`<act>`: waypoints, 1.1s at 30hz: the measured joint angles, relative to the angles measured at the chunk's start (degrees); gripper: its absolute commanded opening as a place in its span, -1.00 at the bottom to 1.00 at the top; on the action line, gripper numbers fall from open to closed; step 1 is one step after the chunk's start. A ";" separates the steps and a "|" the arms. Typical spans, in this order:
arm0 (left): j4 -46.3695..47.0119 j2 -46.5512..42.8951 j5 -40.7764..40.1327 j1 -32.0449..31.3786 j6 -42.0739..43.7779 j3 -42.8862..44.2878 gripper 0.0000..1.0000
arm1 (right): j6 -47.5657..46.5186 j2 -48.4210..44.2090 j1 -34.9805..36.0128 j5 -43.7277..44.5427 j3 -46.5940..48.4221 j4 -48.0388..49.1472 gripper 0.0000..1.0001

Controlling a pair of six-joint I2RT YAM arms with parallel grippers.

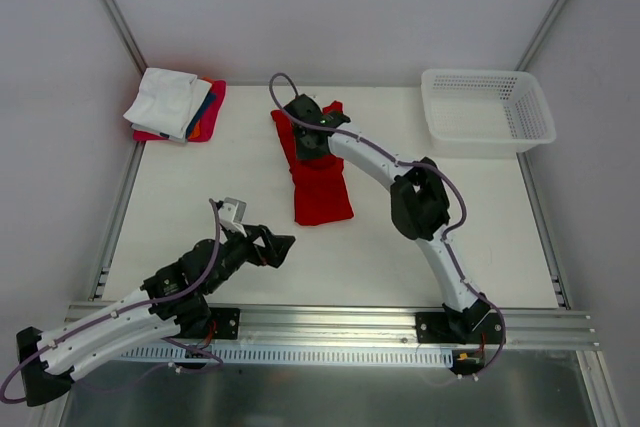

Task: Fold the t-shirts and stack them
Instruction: Fold the folded rectangular tshirt in 1/3 of the way

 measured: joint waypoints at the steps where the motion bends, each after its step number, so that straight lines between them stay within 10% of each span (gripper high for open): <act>1: 0.24 -0.17 0.07 0.00 -0.09 -0.46 0.98 | -0.35 0.68 -0.63 0.02 2.16 -0.11 0.07; 3: 0.42 -0.66 0.13 0.02 -0.22 -1.25 0.98 | -1.70 1.57 -1.77 0.31 5.77 -0.22 0.97; 12: 1.05 -2.58 0.20 0.00 -0.24 -3.45 0.98 | -8.55 1.27 -4.28 3.67 10.08 1.46 0.99; 25: 8.83 10.14 -0.81 0.00 -0.31 -3.06 0.98 | 3.85 -44.87 -3.65 10.14 -50.25 2.93 0.99; 33: 27.76 28.41 3.89 4.83 -0.37 -1.20 0.98 | 8.31 -53.35 -3.65 9.29 -64.78 7.02 0.99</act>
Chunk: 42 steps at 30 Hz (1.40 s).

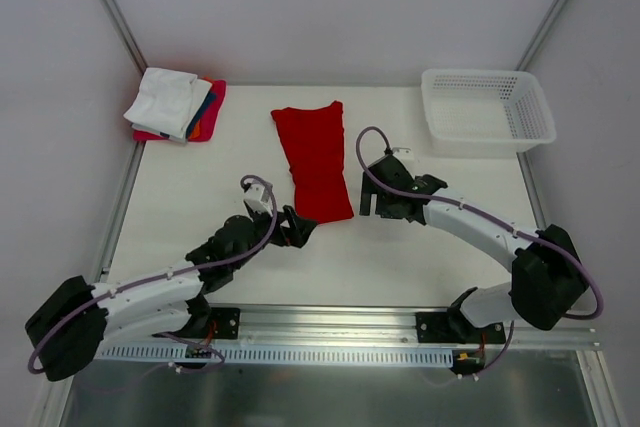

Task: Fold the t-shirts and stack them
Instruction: Fold the folded rectangular tshirt in 1/3 of the way, then grab one side of the 2/3 rectangular tshirt with both arms

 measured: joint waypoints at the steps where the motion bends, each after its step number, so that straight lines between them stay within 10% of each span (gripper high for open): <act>1: 3.72 3.32 3.69 2.49 -0.33 0.55 0.98 | -0.02 0.11 0.00 -0.74 -0.50 0.81 0.98; 7: 27.36 25.68 23.19 17.68 -9.62 2.38 0.98 | -0.66 0.76 -2.10 -9.51 -2.19 10.14 0.90; 19: 43.78 48.00 37.18 20.37 -22.05 6.23 0.98 | -0.48 2.14 -7.93 -20.98 -6.14 20.37 0.83; 42: 11.54 20.09 21.68 18.73 -8.61 8.24 0.98 | 7.43 14.64 -4.07 -29.33 -7.54 36.81 0.71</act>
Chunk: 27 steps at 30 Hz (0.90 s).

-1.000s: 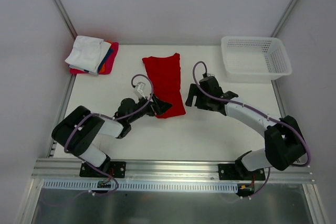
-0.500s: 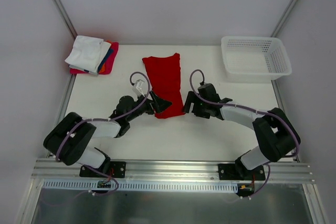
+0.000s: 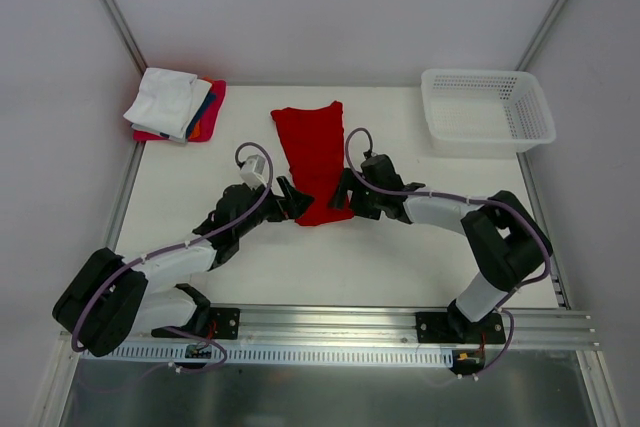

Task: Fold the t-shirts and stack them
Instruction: Grab one side of the 2/3 rectangular tshirt with both arms

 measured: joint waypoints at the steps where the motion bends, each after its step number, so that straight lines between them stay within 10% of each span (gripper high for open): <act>1: -0.72 -0.09 -0.33 0.00 0.02 -0.52 0.98 | 0.04 0.09 0.07 0.00 0.04 0.02 0.70; 13: -0.72 -0.48 -1.55 -0.02 -0.61 -2.56 0.98 | 0.24 0.11 0.33 0.04 -0.04 -0.57 0.13; 18: 3.32 2.43 -1.95 -0.46 -5.11 -5.92 0.98 | 0.00 0.55 0.33 -0.04 -0.04 -0.61 -0.69; 27: -2.14 3.08 -14.34 -7.43 -14.71 -7.91 0.98 | 0.26 1.97 0.33 -0.26 -0.04 -0.63 -0.96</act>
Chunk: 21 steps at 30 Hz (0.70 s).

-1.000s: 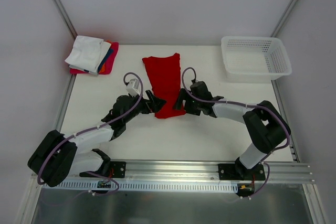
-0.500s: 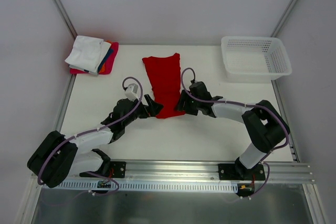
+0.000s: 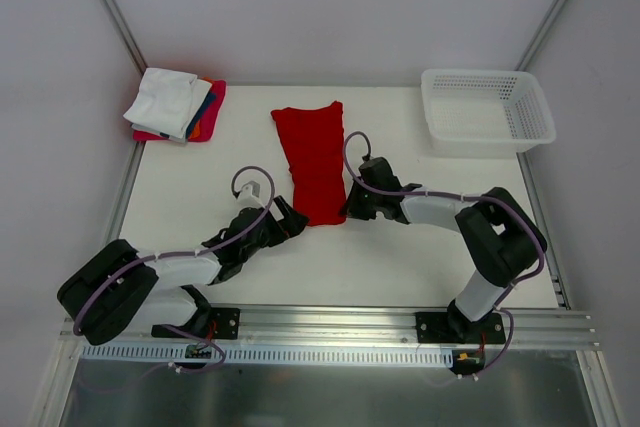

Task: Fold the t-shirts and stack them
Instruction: Grab one side of the 2/3 rectangular tshirt with both arms

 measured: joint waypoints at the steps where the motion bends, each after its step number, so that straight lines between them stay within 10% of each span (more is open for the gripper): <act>1: -0.48 0.00 -1.27 -0.81 -0.92 0.13 0.98 | 0.00 0.07 0.00 0.00 0.00 0.02 -0.97; 21: 8.90 12.98 -10.56 -4.98 -9.68 4.55 0.36 | 0.00 0.61 0.07 -0.15 0.00 0.33 -0.99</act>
